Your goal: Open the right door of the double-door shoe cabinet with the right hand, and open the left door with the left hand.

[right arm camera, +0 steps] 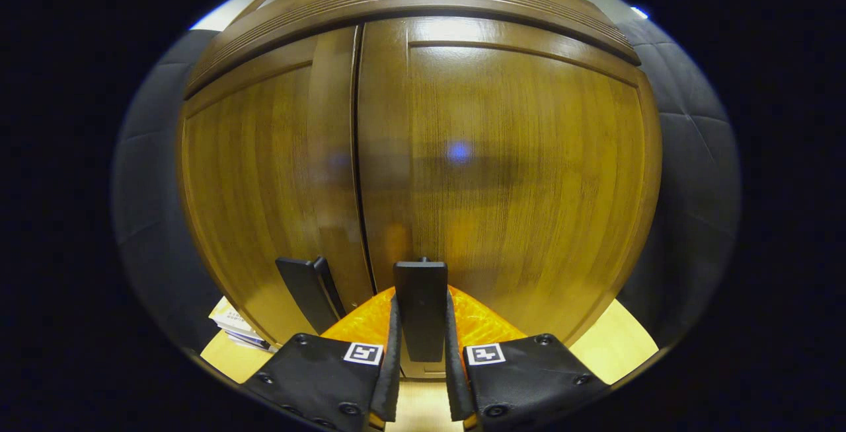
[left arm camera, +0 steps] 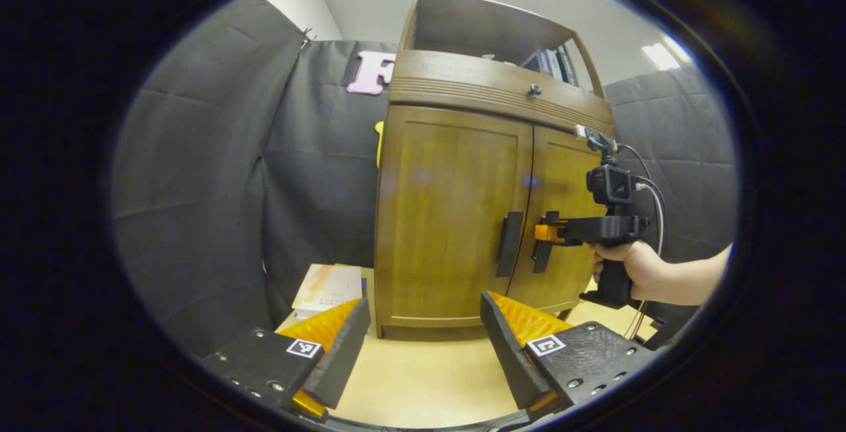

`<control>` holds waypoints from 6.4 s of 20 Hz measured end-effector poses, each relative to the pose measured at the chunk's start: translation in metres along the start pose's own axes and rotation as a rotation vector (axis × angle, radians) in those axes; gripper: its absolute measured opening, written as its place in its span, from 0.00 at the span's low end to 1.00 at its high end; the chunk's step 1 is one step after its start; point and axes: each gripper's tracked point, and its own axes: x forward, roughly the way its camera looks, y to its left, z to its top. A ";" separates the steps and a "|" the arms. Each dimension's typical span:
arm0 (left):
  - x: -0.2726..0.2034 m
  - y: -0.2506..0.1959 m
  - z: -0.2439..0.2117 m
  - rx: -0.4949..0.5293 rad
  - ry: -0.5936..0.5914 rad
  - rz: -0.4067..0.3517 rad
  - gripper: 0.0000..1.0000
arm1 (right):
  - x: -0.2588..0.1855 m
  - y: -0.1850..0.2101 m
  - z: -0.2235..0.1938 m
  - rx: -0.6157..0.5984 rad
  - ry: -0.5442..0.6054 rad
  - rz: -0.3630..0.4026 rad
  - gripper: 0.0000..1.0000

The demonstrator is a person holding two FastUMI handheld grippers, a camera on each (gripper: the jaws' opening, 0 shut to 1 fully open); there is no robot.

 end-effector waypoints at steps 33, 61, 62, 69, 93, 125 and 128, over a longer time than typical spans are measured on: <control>-0.037 -0.107 0.010 -0.005 0.010 0.093 0.98 | -0.106 -0.052 -0.010 -0.048 0.016 0.313 0.25; -0.123 -0.242 0.008 0.004 -0.082 0.215 0.98 | -0.139 -0.177 -0.008 -0.037 -0.037 0.357 0.22; -0.125 -0.244 0.005 0.007 -0.081 0.216 0.98 | -0.139 -0.183 -0.007 -0.047 -0.042 0.355 0.22; -0.142 -0.240 -0.018 0.021 -0.042 0.233 0.98 | -0.132 -0.228 -0.005 -0.068 -0.075 0.298 0.23; -0.041 -0.214 -0.004 0.012 0.016 0.087 0.98 | -0.219 -0.229 -0.049 -0.041 0.026 0.065 0.16; 0.175 -0.177 0.055 0.068 -0.047 -0.130 0.98 | -0.105 -0.068 0.059 -0.140 -0.205 0.052 0.97; 0.197 -0.193 0.050 0.074 -0.031 -0.130 0.97 | -0.093 -0.075 0.062 -0.154 -0.205 0.071 0.97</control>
